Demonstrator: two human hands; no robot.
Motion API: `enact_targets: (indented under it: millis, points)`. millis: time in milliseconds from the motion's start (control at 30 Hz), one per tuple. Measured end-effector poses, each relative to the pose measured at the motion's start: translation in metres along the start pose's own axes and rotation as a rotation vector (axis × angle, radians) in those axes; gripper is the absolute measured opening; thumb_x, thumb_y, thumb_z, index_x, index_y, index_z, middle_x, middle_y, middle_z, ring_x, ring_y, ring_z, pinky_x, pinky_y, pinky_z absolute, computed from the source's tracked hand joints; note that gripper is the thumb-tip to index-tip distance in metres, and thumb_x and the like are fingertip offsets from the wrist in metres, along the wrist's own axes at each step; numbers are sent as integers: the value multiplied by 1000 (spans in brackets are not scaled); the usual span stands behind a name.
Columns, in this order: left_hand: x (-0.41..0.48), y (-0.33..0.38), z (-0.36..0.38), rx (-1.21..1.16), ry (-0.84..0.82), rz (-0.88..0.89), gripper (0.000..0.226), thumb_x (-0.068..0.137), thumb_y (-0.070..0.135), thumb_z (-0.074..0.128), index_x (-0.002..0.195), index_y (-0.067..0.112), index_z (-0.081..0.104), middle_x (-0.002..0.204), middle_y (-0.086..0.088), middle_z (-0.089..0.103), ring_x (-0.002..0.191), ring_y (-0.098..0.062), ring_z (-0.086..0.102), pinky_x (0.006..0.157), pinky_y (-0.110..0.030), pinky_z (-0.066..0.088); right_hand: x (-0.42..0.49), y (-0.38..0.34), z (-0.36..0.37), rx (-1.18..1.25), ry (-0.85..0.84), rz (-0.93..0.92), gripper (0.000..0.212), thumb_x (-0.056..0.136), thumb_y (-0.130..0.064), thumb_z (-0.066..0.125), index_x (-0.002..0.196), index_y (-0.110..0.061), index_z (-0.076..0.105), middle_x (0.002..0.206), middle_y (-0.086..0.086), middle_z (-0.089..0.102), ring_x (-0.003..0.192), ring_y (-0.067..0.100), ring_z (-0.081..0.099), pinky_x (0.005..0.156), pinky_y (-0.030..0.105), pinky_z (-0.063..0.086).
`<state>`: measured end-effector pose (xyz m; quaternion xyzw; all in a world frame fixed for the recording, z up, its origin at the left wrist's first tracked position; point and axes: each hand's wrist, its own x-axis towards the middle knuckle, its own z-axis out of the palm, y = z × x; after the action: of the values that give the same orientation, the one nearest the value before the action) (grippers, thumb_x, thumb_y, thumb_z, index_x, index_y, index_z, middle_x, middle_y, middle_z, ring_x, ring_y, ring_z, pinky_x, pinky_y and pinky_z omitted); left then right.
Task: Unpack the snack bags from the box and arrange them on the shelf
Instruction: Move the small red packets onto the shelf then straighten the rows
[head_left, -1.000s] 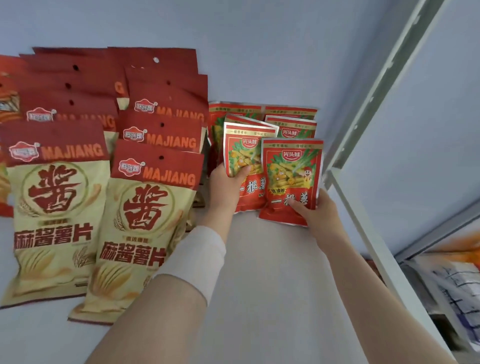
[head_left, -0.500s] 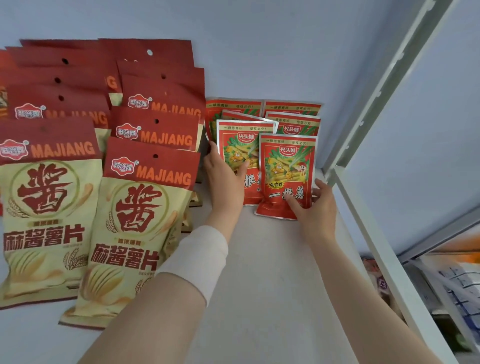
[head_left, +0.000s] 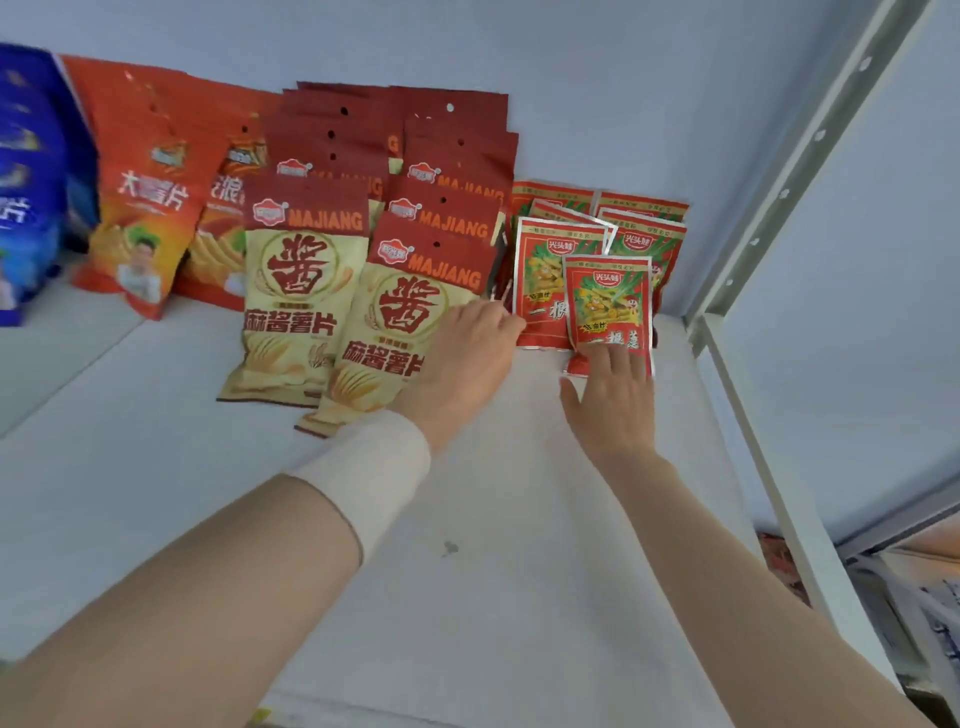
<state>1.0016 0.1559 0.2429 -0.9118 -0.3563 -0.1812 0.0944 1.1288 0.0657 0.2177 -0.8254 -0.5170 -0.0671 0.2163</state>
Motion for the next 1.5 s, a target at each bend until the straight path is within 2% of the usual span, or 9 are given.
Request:
enact_targets:
  millis: [167, 300, 433, 667, 800, 967, 1100, 1267, 1500]
  points:
    - [-93, -42, -48, 227, -178, -81, 34, 91, 11, 44, 124, 8, 51, 122, -11, 54, 116, -29, 48, 92, -38, 38, -54, -70, -1, -94, -64, -307, 43, 93, -26, 50, 132, -8, 45, 134, 12, 48, 128, 31, 38, 103, 41, 30]
    - [-170, -97, -89, 356, -214, -152, 27, 69, 10, 71, 96, 9, 67, 89, -10, 65, 84, -28, 62, 68, -32, 46, -90, -151, 10, -152, -87, -514, 35, 75, -17, 70, 104, 1, 63, 100, 20, 65, 97, 39, 59, 80, 45, 47]
    - [-260, -175, -111, 384, -339, -395, 36, 92, 8, 40, 127, 11, 47, 123, -10, 51, 117, -29, 45, 91, -37, 35, -127, -256, 29, -131, -104, -700, 41, 60, -16, 84, 93, 0, 68, 87, 19, 67, 83, 39, 65, 72, 44, 53]
    - [-461, -319, -157, 473, -461, -679, 36, 90, 11, 49, 126, 12, 46, 125, -9, 51, 119, -29, 45, 95, -39, 39, -218, -477, 87, -2, -168, -1025, 40, 61, -13, 82, 96, 1, 68, 91, 19, 68, 88, 39, 65, 72, 43, 52]
    - [-591, -384, -169, 416, -531, -877, 36, 94, 12, 40, 130, 9, 41, 127, -11, 48, 121, -31, 42, 95, -38, 35, -290, -594, 127, 22, -239, -1214, 35, 60, -14, 82, 89, -3, 66, 85, 16, 66, 79, 36, 63, 65, 40, 51]
    - [-713, -445, -168, 335, -628, -1142, 33, 91, 17, 50, 123, 14, 46, 129, -7, 48, 124, -28, 41, 96, -36, 35, -358, -701, 176, 14, -344, -1398, 32, 60, -18, 80, 85, -4, 66, 79, 14, 67, 75, 34, 63, 65, 39, 52]
    - [-770, -486, -142, 251, -700, -1252, 32, 92, 14, 47, 125, 13, 44, 128, -8, 48, 121, -28, 43, 93, -35, 36, -386, -757, 234, -2, -516, -1458, 33, 67, -16, 77, 96, -4, 67, 89, 14, 67, 86, 36, 64, 73, 41, 51]
    - [-809, -540, -98, 74, -753, -1457, 32, 93, 14, 49, 124, 11, 45, 127, -10, 49, 120, -28, 44, 95, -36, 37, -406, -812, 316, -136, -766, -1449, 39, 94, -31, 44, 129, -14, 45, 131, 6, 50, 121, 25, 44, 100, 37, 35]
    - [-844, -607, -20, -217, -731, -1713, 44, 91, 17, 53, 133, 16, 40, 132, -7, 48, 123, -26, 43, 100, -36, 37, -425, -854, 418, -389, -1123, -1270, 46, 94, -37, 46, 133, -12, 40, 133, 8, 47, 124, 26, 43, 102, 39, 36]
